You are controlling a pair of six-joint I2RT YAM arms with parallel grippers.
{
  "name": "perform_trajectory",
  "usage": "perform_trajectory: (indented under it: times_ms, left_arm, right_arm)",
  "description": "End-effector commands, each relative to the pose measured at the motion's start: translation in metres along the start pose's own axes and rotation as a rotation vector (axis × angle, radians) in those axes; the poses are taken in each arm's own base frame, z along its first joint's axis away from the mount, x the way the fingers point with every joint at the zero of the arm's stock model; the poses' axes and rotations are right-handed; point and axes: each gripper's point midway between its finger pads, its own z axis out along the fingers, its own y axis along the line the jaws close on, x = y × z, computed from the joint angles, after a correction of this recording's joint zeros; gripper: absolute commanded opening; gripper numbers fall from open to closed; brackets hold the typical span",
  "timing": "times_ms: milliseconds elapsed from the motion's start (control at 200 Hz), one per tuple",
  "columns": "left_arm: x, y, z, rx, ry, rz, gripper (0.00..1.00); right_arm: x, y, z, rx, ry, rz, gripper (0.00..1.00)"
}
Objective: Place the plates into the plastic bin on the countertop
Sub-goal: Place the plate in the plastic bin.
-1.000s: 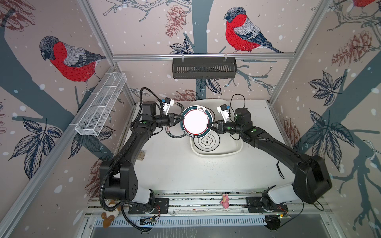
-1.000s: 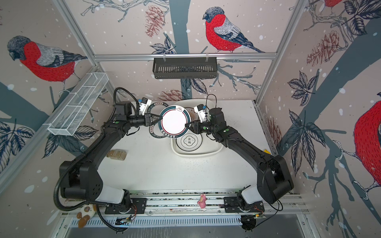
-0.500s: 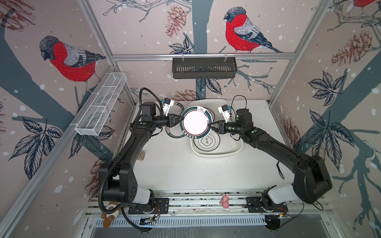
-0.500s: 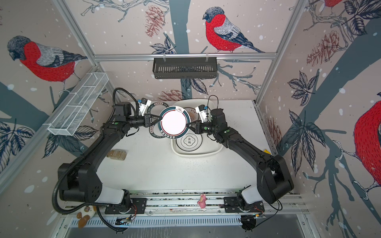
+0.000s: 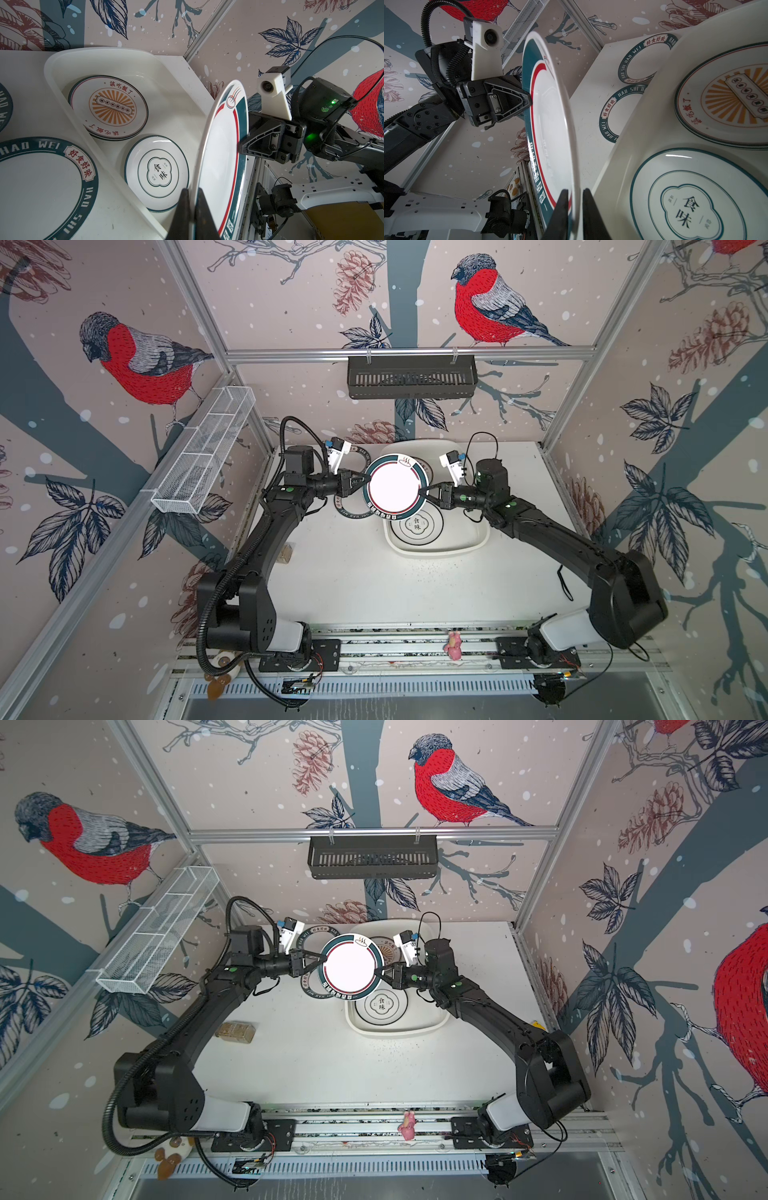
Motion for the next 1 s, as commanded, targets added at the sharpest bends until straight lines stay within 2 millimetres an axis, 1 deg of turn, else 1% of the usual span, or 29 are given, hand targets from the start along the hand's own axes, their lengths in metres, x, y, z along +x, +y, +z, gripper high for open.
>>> perform_trajectory:
  times_ms: [0,255,340,400,540,680,735,825,996]
  left_arm:
    - [-0.001,-0.006,-0.001,0.023,-0.006,0.030,0.00]
    - [-0.001,-0.008,-0.001,0.023,-0.007,0.034,0.00]
    - [0.000,-0.007,-0.001,0.021,-0.007,0.035,0.08]
    - [0.000,-0.007,-0.002,0.018,-0.009,0.038,0.15]
    - [-0.001,-0.006,-0.003,-0.001,-0.013,0.042,0.40]
    - [-0.003,-0.003,-0.005,-0.038,-0.016,0.058,0.53]
    - [-0.005,-0.002,-0.007,-0.058,-0.020,0.063,0.58]
    - [-0.009,0.000,-0.013,-0.087,-0.032,0.071,0.62]
    - [-0.018,0.008,-0.028,-0.141,-0.072,0.065,0.63]
  right_arm:
    - [-0.004,0.005,0.001,-0.027,-0.013,-0.013,0.12]
    - [-0.003,0.003,0.000,-0.026,-0.014,-0.009,0.06]
    - [-0.003,0.002,-0.001,-0.024,-0.017,-0.005,0.05]
    - [-0.003,0.002,-0.001,-0.025,-0.020,-0.003,0.04]
    - [-0.005,-0.003,-0.004,-0.016,-0.030,0.010,0.03]
    - [-0.007,-0.010,-0.007,0.001,-0.040,0.021,0.02]
    - [-0.008,-0.014,-0.009,0.011,-0.042,0.026,0.02]
    - [-0.010,-0.024,-0.015,0.041,-0.047,0.030,0.02]
    - [-0.013,-0.053,-0.030,0.123,-0.047,0.046,0.02]
